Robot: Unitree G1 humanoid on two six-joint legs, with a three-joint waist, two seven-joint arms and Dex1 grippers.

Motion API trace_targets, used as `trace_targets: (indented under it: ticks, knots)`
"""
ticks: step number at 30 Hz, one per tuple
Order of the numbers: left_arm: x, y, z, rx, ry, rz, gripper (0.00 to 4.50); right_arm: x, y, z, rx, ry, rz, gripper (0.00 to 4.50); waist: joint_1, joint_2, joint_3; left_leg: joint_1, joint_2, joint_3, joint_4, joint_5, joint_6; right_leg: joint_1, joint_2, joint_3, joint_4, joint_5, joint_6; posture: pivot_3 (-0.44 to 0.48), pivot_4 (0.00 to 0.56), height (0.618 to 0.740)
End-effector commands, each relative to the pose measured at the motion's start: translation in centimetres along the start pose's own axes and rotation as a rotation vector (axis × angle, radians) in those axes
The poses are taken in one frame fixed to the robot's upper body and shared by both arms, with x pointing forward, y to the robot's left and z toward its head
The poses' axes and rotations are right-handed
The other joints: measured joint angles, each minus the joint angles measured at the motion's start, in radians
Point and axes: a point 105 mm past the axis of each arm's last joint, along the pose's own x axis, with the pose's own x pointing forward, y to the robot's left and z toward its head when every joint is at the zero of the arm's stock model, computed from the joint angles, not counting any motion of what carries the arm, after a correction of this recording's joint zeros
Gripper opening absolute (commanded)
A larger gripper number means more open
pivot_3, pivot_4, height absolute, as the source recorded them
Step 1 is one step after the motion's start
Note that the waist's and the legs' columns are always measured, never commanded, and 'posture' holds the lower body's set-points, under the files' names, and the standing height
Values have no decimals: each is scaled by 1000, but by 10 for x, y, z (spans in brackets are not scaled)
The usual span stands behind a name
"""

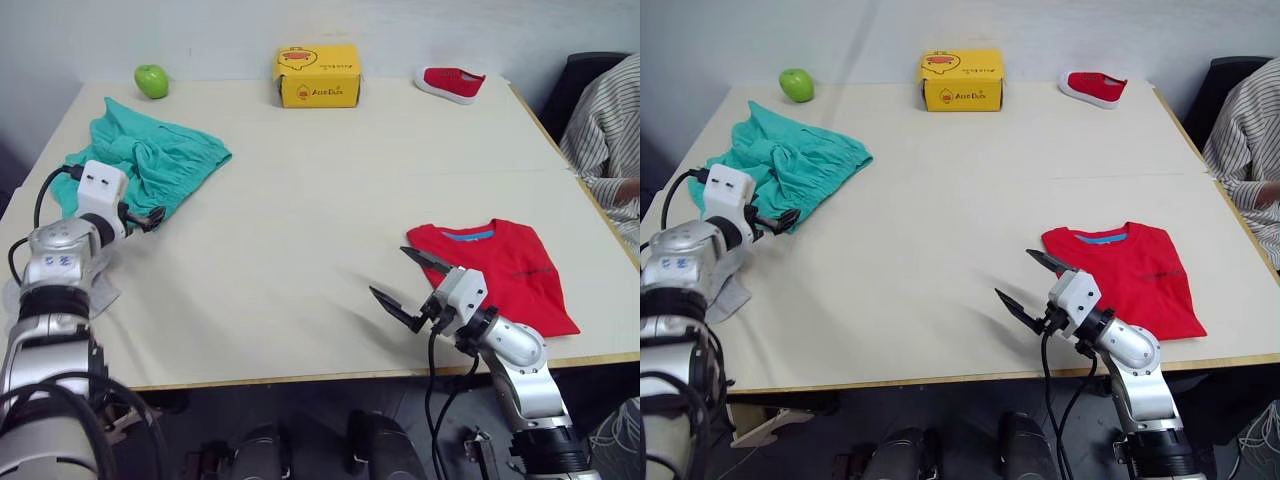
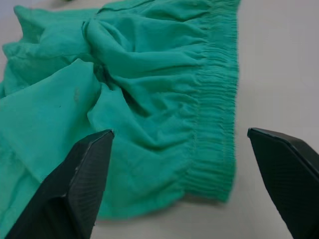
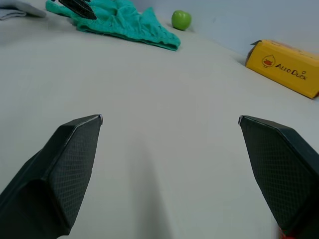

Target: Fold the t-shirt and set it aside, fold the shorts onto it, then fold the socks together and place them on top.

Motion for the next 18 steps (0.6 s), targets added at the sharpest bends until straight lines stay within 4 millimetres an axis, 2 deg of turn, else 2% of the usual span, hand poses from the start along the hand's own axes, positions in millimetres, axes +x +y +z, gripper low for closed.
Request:
trace_targets:
  ticks: [1,2,5,8,11,14,18]
  knots:
    - [6,-5,-14,-62,63,7,4500,-7,-10,18,-62,-30,-56,4484,-1,-1,1,0,0,0,0,0,0,0,0,0,0,0,0,0,150,740]
    - [7,-9,-17,-74,80,-1,4500,-9,-11,19,-71,-26,-64,4484,0,-2,1,0,0,1,0,0,0,0,0,1,0,0,1,0,150,740]
    - [11,-17,-26,-121,126,-19,3930,-18,-16,24,-92,-17,-103,4500,3,-3,1,1,0,1,1,1,0,0,0,3,1,-1,2,0,150,740]
    - [11,-19,-29,-155,138,-18,2958,-25,-19,27,-111,-9,-139,4500,3,-3,1,3,-1,2,2,2,1,1,0,7,2,0,4,0,150,740]
    - [11,-21,-24,-145,100,-43,1989,-28,-18,29,-117,-2,-155,4500,1,-3,1,6,-1,0,1,2,1,1,0,10,5,0,4,0,150,740]
    - [12,-25,-11,-133,27,-94,1110,-31,-16,27,-115,9,-158,4500,3,-3,1,7,0,-1,1,2,0,1,0,11,6,0,4,0,150,740]
    - [12,-44,16,-35,-45,-258,49,-33,-15,24,-114,29,-139,4500,6,-3,1,6,-2,3,1,2,1,1,-1,10,5,0,4,0,150,740]
